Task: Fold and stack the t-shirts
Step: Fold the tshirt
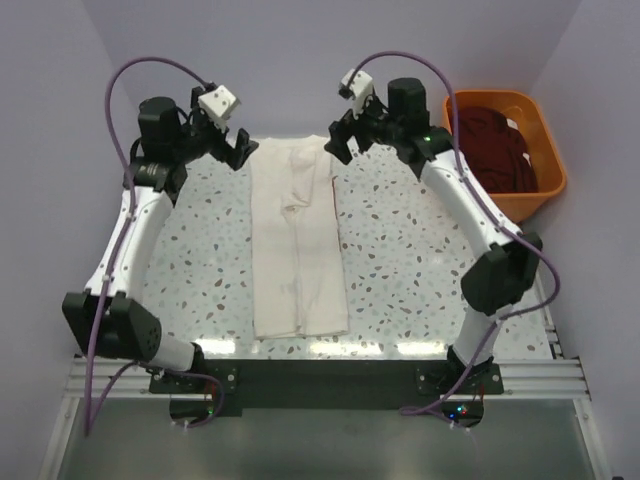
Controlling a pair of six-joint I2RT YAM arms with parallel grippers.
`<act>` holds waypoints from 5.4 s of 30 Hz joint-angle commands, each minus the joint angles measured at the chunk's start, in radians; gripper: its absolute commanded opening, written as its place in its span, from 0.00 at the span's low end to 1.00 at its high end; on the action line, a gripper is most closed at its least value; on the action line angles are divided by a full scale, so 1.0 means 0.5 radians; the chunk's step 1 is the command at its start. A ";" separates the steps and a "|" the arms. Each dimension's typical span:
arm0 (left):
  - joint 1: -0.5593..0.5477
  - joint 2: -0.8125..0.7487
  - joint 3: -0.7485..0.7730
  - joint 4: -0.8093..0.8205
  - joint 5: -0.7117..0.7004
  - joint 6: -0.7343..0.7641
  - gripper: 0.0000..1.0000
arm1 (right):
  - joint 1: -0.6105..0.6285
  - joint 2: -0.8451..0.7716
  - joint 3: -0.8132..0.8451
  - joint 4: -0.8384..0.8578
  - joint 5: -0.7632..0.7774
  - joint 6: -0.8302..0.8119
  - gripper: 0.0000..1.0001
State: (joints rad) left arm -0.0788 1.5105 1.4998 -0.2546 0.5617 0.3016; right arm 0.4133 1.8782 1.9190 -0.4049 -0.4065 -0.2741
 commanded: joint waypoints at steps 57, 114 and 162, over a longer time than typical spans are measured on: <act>-1.002 -1.428 -2.000 -1.147 0.199 2.027 0.00 | 1.471 -1.394 -2.519 0.068 0.206 -1.168 0.00; 0.016 0.370 -0.643 -0.058 0.051 1.474 0.58 | 0.075 0.079 -0.672 -0.058 -0.242 -1.744 0.49; -0.097 -0.085 -0.797 -0.674 0.272 1.630 0.00 | 0.385 -0.216 -0.918 -0.236 -0.009 -1.474 0.00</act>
State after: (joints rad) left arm -0.1390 1.5410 1.0264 -0.5014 0.6266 1.1351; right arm 0.6353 1.8778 1.3651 -0.4648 -0.3622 -1.0424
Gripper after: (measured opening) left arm 0.029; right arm 0.027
